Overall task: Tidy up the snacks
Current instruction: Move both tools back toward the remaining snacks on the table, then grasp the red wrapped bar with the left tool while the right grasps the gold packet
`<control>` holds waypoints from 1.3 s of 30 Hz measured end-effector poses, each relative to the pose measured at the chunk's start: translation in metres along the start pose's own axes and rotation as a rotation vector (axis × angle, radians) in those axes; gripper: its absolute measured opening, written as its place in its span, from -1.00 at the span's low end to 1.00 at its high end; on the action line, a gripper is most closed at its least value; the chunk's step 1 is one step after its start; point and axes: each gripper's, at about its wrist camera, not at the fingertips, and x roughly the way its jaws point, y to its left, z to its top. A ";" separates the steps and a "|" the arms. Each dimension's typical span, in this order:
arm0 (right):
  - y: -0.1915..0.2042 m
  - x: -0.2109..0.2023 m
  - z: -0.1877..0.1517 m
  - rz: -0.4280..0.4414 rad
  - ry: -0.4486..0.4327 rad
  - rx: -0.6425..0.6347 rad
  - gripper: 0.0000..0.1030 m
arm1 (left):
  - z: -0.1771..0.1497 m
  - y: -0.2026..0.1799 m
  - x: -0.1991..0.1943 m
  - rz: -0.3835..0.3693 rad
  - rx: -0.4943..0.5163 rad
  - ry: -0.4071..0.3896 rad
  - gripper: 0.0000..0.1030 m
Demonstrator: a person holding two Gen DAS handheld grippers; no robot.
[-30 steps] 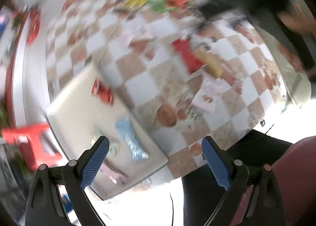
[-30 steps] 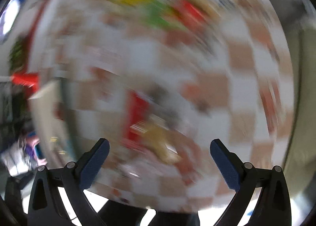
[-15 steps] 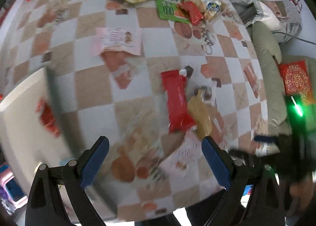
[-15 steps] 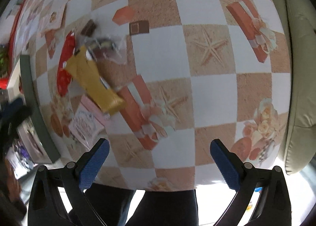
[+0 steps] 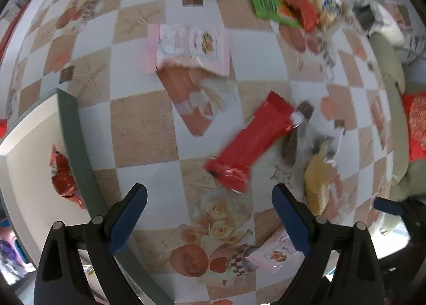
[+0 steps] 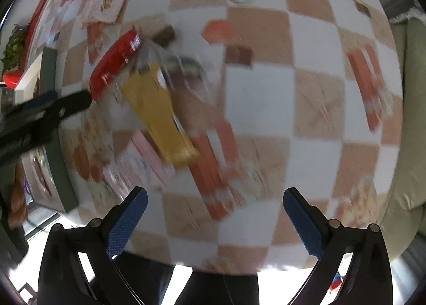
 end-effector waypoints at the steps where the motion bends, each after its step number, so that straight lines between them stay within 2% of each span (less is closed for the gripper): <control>1: 0.002 0.001 0.001 -0.006 -0.001 -0.009 0.99 | 0.001 -0.001 -0.003 -0.008 0.001 -0.015 0.87; 4: 0.004 0.003 0.003 -0.026 0.004 -0.014 0.99 | 0.009 -0.016 -0.002 0.000 0.058 -0.038 0.87; 9: -0.004 0.007 -0.009 -0.017 0.028 0.001 0.99 | 0.028 -0.048 0.030 0.060 0.176 0.004 0.87; 13: 0.011 0.011 0.006 -0.010 0.027 -0.029 0.99 | 0.039 -0.046 0.036 -0.014 0.131 0.008 0.87; 15: 0.027 0.015 0.015 -0.012 0.030 -0.040 0.99 | 0.040 -0.038 0.035 -0.020 0.111 0.002 0.75; 17: 0.033 0.020 0.021 -0.029 0.035 -0.039 0.99 | 0.037 -0.032 0.030 0.034 0.151 -0.013 0.32; 18: 0.035 0.025 0.022 -0.038 0.042 -0.039 0.99 | 0.033 -0.030 0.029 0.044 0.167 -0.016 0.21; 20: 0.035 0.038 0.024 -0.056 0.080 -0.034 0.99 | 0.027 -0.020 0.026 0.047 0.174 -0.011 -0.13; 21: 0.036 0.043 0.024 -0.108 0.090 -0.034 1.00 | 0.021 -0.013 0.023 0.041 0.161 -0.009 -0.16; 24: 0.035 0.047 0.017 -0.109 0.089 -0.039 1.00 | 0.012 0.007 0.020 0.034 0.098 -0.014 -0.18; 27: 0.037 0.049 0.011 -0.103 0.072 -0.052 0.98 | 0.008 0.014 0.019 0.060 0.072 -0.032 -0.18; 29: 0.043 0.046 0.004 -0.111 0.041 -0.046 0.78 | 0.006 0.018 0.019 0.066 0.069 -0.032 -0.17; 30: 0.045 0.037 -0.002 -0.112 0.024 -0.050 0.56 | 0.007 0.018 0.018 0.067 0.071 -0.035 -0.17; 31: 0.043 0.033 -0.006 -0.113 0.006 -0.061 0.21 | 0.008 0.017 0.017 0.067 0.078 -0.041 -0.11; 32: 0.042 0.028 -0.010 -0.117 -0.016 -0.078 -0.04 | 0.007 0.014 0.015 0.068 0.087 -0.049 0.01; 33: 0.048 0.025 -0.010 -0.108 -0.022 -0.081 -0.56 | 0.010 0.011 0.012 0.074 0.104 -0.057 0.09; 35: 0.044 0.026 -0.013 -0.053 -0.009 -0.054 -0.56 | 0.025 0.004 0.008 0.098 0.135 -0.069 0.26; 36: 0.040 0.025 -0.015 -0.022 -0.008 -0.035 -0.56 | 0.012 0.000 0.002 0.102 0.141 -0.068 0.26; 39: 0.029 0.021 -0.026 0.048 -0.016 -0.002 -0.56 | 0.024 -0.006 0.014 0.115 0.138 -0.002 0.27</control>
